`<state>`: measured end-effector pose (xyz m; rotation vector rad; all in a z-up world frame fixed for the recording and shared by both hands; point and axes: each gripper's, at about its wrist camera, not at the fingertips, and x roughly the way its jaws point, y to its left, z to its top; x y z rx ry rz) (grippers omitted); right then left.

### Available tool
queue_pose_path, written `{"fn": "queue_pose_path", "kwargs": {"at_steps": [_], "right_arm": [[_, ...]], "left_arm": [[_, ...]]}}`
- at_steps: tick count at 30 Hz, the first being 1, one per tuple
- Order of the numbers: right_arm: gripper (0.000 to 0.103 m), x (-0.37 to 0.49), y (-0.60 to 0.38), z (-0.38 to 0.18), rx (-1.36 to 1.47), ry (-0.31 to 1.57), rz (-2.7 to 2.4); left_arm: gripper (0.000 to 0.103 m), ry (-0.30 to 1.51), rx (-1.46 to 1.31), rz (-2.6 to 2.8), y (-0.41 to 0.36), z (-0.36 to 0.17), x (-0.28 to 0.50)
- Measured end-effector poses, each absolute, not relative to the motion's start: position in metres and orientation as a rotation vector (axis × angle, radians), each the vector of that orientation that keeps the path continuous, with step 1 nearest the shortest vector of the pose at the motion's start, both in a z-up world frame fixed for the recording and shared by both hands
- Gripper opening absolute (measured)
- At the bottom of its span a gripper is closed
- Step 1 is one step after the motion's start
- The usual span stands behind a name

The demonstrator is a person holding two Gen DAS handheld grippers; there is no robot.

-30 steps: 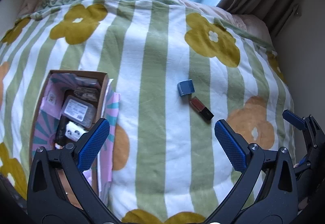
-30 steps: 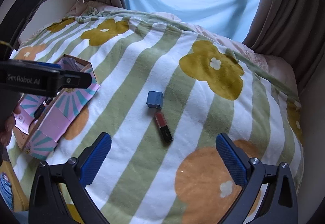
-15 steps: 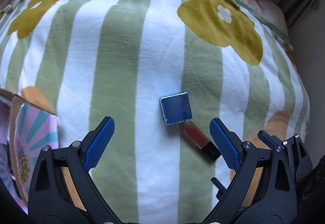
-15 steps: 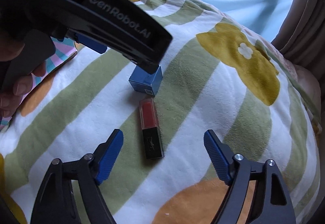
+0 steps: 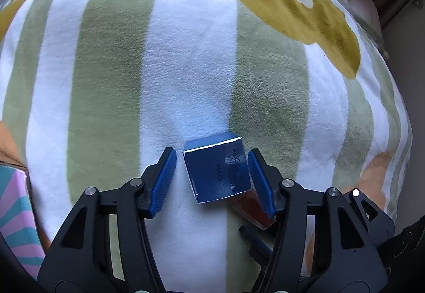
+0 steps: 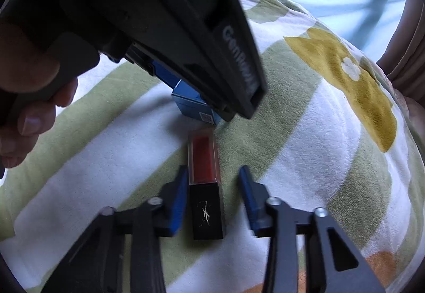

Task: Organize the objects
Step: 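Grasp the small blue cube box with the left gripper while the right grasps the red lipstick, then carry the blue cube with the left gripper while the right carries the lipstick over the box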

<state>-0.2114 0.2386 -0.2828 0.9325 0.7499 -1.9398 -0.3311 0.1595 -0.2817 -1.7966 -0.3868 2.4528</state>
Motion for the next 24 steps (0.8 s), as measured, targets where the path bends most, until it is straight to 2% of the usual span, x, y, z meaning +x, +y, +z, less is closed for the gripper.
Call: {"fn": "queue_pose_path", "kwargs": {"at_steps": [2, 3, 15, 24], "right_arm": [[0.022, -0.212, 0.239, -0.282, 0.938, 0.735, -1.943], [0.019, -0.211, 0.239, -0.282, 0.94, 0.732, -1.941], [0.018, -0.203, 0.244, -0.268, 0.955, 0.727, -1.953], [0.018, -0.188, 0.257, -0.222, 0.992, 0.679, -2.002]], "left_arm": [[0.04, -0.378, -1.783, 2.439, 0.162, -0.283, -0.331], [0.039, -0.372, -1.778, 2.439, 0.162, -0.284, -0.331], [0.038, -0.396, -1.754, 2.431, 0.156, -0.275, -0.329], [0.038, -0.41, -1.706, 2.474, 0.144, -0.233, -0.313]]}}
